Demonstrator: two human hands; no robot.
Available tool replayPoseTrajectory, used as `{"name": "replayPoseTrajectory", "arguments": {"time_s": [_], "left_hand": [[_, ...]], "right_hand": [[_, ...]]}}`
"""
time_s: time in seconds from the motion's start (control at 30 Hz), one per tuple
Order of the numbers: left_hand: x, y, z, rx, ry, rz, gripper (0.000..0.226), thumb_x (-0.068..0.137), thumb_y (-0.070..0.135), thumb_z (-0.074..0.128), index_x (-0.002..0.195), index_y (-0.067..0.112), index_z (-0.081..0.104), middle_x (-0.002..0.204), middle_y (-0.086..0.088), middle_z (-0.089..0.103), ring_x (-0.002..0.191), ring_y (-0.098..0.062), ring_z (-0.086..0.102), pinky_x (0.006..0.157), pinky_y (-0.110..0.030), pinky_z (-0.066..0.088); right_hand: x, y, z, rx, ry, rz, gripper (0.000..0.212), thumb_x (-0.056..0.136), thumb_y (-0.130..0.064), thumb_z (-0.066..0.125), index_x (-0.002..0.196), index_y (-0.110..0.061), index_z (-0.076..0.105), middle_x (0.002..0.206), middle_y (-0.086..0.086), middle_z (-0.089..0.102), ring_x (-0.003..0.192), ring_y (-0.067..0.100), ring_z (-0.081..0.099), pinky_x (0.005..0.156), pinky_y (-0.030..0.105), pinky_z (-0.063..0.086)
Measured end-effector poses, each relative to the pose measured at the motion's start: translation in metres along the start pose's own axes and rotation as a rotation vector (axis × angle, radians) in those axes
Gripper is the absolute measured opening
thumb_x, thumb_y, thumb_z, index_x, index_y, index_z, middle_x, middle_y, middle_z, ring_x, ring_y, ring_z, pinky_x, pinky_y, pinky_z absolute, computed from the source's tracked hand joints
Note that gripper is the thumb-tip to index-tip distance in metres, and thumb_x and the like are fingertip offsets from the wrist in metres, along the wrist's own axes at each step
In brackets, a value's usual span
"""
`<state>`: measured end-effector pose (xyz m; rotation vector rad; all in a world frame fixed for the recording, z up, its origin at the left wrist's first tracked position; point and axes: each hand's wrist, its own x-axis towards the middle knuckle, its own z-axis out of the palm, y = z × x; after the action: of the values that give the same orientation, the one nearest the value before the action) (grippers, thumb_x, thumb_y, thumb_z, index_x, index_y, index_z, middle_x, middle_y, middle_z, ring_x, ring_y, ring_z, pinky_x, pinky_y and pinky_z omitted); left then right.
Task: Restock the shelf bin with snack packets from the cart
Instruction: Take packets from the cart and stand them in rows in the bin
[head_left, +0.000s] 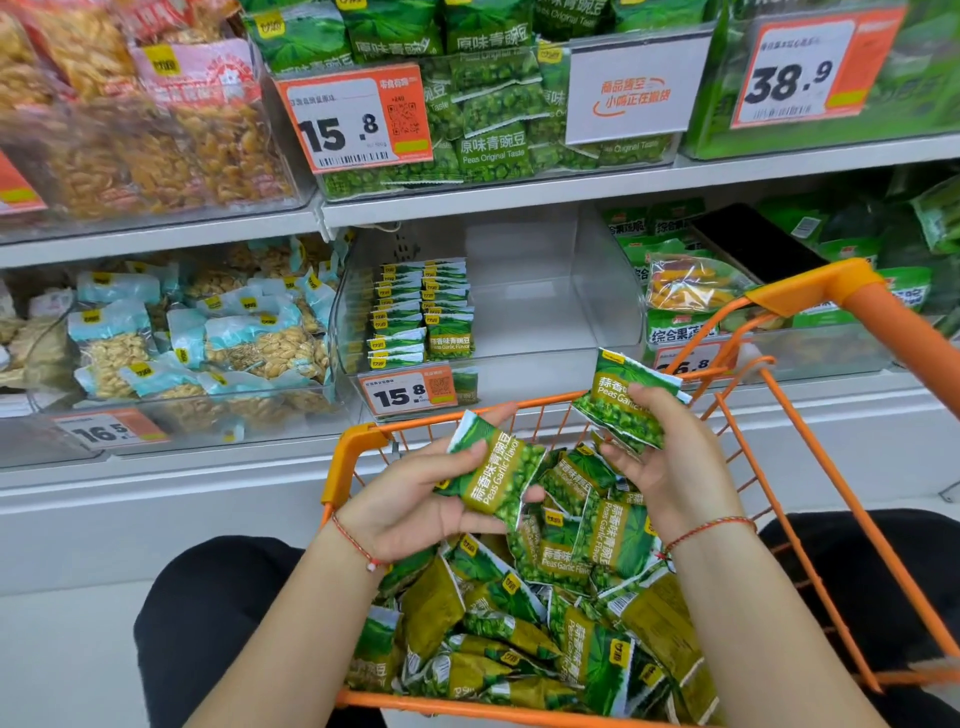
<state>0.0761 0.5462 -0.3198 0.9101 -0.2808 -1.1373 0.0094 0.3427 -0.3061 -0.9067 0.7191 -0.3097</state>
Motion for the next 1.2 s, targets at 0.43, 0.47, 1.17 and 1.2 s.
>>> {"name": "replayPoseTrajectory", "arguments": {"time_s": [0.43, 0.47, 1.17, 1.2], "left_hand": [[0.004, 0.004, -0.010, 0.122, 0.445, 0.286, 0.051, 0.072, 0.000, 0.070, 0.119, 0.013, 0.054, 0.097, -0.003, 0.071, 0.087, -0.016, 0.069, 0.072, -0.028, 0.058], [0.004, 0.005, -0.012, 0.125, 0.456, 0.303, 0.050, 0.073, 0.002, 0.071, 0.118, 0.011, 0.054, 0.096, -0.003, 0.072, 0.085, -0.015, 0.068, 0.069, -0.026, 0.057], [0.014, -0.011, 0.006, 0.535, 0.501, 0.239, 0.068, 0.078, 0.055, 0.066, 0.114, -0.001, 0.059, 0.108, -0.011, 0.069, 0.103, -0.023, 0.063, 0.102, -0.046, 0.044], [0.014, -0.012, 0.006, 0.514, 0.498, 0.230, 0.063, 0.081, 0.053, 0.064, 0.117, 0.001, 0.058, 0.112, -0.010, 0.069, 0.106, -0.023, 0.063, 0.101, -0.045, 0.046]], "right_hand": [[-0.004, 0.006, 0.003, -0.202, -0.163, 0.012, 0.053, 0.087, -0.012, 0.064, 0.133, -0.008, 0.038, 0.117, 0.002, 0.054, 0.086, 0.010, 0.061, 0.083, 0.037, 0.055], [-0.005, 0.008, 0.003, -0.251, -0.178, -0.001, 0.051, 0.088, -0.014, 0.064, 0.131, -0.011, 0.038, 0.125, 0.004, 0.053, 0.083, 0.009, 0.063, 0.085, 0.037, 0.054], [-0.023, 0.036, 0.025, -0.495, -0.453, -0.144, 0.027, 0.099, -0.006, 0.040, 0.099, -0.032, 0.047, 0.111, 0.002, 0.053, 0.100, 0.012, 0.059, 0.072, 0.021, 0.057], [-0.024, 0.036, 0.025, -0.502, -0.461, -0.162, 0.024, 0.099, -0.007, 0.041, 0.105, -0.029, 0.048, 0.116, 0.004, 0.054, 0.106, 0.015, 0.059, 0.072, 0.022, 0.057]]}}
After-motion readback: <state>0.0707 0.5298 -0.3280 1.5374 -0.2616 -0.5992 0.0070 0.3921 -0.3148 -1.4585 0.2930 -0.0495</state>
